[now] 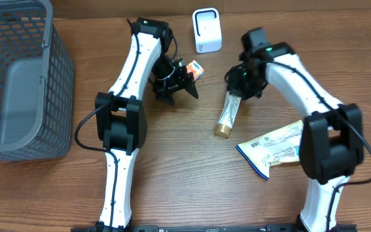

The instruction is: Scan the item barcode

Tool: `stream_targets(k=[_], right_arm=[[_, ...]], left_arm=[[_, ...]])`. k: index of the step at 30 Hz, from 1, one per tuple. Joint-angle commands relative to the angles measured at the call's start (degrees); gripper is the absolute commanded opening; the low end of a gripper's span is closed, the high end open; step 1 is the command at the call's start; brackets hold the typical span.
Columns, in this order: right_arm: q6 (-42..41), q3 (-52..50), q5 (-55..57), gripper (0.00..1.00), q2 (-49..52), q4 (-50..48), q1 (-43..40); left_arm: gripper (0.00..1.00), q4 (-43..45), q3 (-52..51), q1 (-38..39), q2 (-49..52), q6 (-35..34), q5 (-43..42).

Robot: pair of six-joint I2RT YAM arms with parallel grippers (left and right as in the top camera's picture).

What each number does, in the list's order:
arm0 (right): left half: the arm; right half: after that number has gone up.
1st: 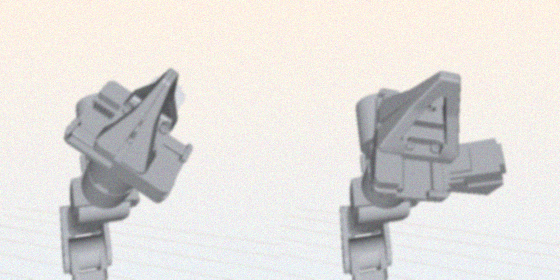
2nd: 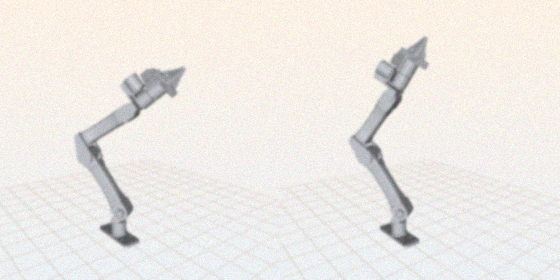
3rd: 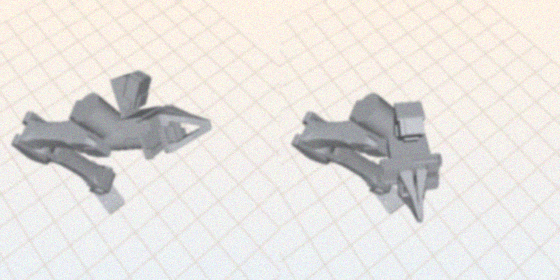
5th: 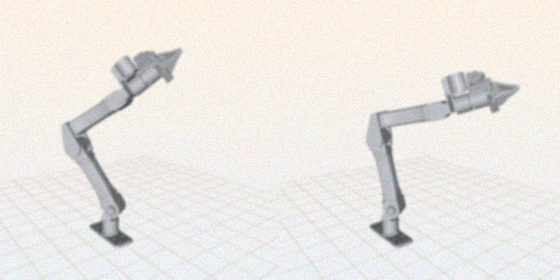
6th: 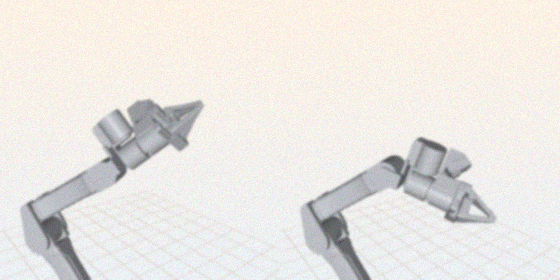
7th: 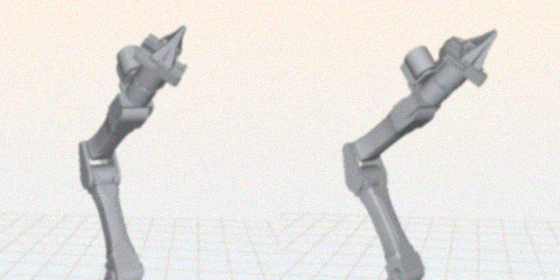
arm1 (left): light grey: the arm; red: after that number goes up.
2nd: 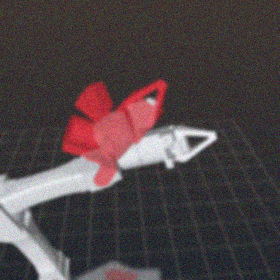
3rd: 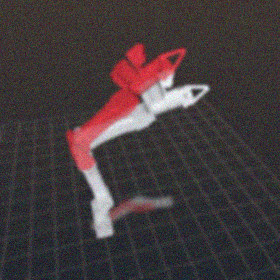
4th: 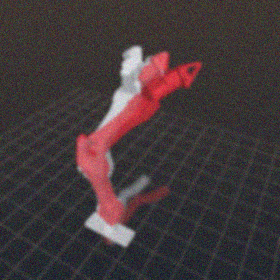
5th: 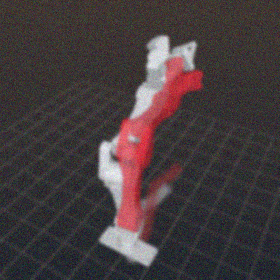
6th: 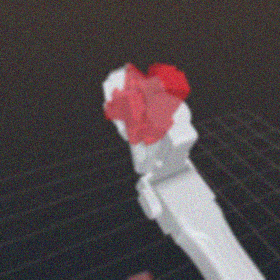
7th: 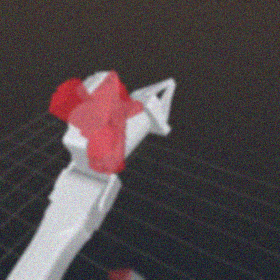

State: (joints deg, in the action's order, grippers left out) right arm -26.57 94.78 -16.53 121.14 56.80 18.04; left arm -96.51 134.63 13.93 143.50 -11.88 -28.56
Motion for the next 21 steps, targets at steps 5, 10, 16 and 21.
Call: stream_targets(k=[5, 10, 16, 21], right_arm=[[-1.88, -2.36, 1.03, 0.04, 6.84, -0.37, 1.73], [0.02, 2.40, 2.82, 0.04, 2.36, 5.31, 0.11], [-0.48, 7.32, 7.52, 0.04, -2.43, 14.43, -4.24], [-3.54, 5.20, 10.75, 0.04, -2.40, 15.65, -6.78]], left_arm=[[0.79, -0.35, 1.18, 0.72, -0.04, -0.57, 1.31], [0.79, -0.35, 1.18, 0.74, -0.04, -0.57, 1.53], [0.80, -0.22, 1.18, 1.11, -0.04, -0.57, 1.55], [0.81, 0.52, 1.18, 1.60, -0.04, -0.57, 1.55]])
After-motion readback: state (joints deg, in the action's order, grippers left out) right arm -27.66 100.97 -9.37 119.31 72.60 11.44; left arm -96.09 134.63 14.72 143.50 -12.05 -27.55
